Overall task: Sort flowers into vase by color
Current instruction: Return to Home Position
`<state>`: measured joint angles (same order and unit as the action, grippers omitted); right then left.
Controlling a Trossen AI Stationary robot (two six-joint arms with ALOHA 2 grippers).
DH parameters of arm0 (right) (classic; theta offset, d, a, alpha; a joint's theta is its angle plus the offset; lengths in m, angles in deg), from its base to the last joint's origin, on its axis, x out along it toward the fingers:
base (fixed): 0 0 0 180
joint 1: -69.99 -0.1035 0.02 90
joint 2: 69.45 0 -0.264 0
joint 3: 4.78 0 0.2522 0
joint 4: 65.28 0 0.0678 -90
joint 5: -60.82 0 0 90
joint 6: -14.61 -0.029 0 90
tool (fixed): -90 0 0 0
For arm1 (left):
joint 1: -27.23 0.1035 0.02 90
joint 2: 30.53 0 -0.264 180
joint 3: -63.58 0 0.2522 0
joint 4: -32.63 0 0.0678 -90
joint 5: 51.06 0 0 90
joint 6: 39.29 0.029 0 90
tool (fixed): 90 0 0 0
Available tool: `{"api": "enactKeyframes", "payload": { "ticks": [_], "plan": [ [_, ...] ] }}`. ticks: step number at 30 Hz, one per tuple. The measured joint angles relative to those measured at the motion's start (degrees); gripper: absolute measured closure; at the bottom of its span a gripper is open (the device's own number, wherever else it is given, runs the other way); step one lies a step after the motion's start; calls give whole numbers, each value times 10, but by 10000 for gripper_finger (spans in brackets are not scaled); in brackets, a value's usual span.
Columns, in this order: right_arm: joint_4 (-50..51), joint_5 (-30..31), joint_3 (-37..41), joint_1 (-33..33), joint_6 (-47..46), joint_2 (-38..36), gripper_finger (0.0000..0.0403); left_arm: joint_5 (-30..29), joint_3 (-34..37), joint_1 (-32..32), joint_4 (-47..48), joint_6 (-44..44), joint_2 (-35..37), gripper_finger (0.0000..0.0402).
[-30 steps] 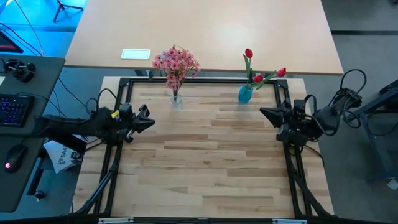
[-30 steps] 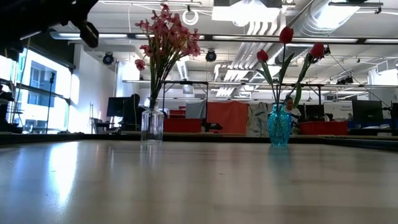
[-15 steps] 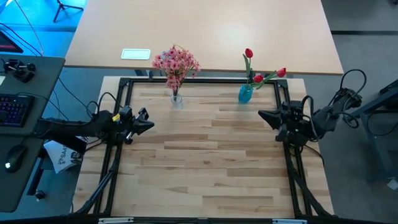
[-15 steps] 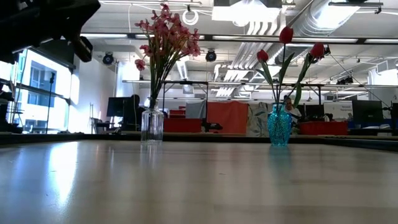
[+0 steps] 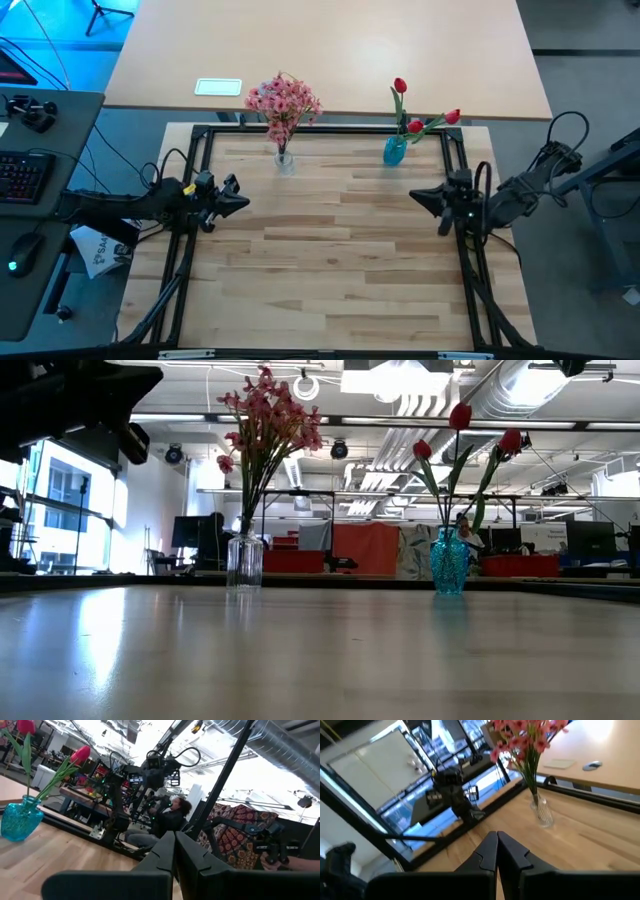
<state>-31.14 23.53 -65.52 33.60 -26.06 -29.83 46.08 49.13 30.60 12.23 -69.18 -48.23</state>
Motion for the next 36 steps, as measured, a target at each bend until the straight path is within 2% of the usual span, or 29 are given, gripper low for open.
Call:
{"api": "enactKeyframes", "payload": {
  "ticks": [5,7,9,14,17,22,25,28,32,36],
  "plan": [
    [37,-7,1,0,4,21,403,0,0,0,1,1,0,401],
    [-3,-7,25,1,-3,25,403,0,0,0,1,1,0,401],
    [-138,-36,83,8,16,28,403,0,0,0,1,1,0,401],
    [-651,-205,271,64,135,90,403,0,0,0,1,1,0,401],
    [-790,-272,324,127,179,99,403,0,0,0,1,1,0,401],
    [-772,-480,353,258,149,38,403,0,0,0,1,1,0,401],
    [-676,-550,356,318,150,-25,403,0,0,0,1,1,0,401],
    [-555,-575,356,348,153,-95,403,0,0,0,1,1,0,402],
    [-393,-588,357,342,152,-179,403,0,0,0,1,1,0,402],
    [-330,-563,357,317,164,-236,403,0,0,0,1,1,0,402]
  ]
}}
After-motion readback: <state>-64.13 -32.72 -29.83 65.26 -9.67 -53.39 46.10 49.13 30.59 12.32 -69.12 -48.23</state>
